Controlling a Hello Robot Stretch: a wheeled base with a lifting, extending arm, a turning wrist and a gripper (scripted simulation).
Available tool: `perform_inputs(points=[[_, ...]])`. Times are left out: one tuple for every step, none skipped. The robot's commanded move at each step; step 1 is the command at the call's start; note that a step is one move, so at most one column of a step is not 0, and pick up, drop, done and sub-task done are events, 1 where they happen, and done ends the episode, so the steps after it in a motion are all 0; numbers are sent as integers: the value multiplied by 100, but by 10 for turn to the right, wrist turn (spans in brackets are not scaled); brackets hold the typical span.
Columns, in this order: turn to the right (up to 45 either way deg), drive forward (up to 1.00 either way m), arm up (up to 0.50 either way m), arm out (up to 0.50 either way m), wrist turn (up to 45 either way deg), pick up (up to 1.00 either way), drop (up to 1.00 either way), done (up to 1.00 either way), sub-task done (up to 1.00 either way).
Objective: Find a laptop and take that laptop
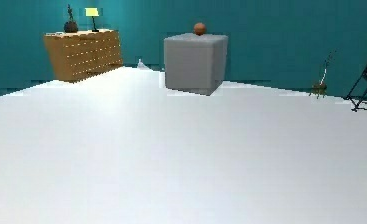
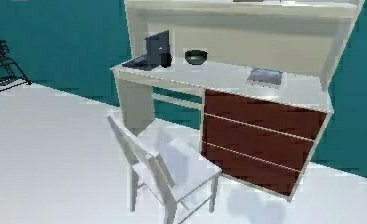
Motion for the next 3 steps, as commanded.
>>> perform_inputs(points=[[240, 0, 0, 0, 0, 0, 0, 0, 0], [0, 85, 0, 0, 0, 0, 0, 0, 0], [450, 0, 0, 0, 0, 0, 0, 0, 0]])
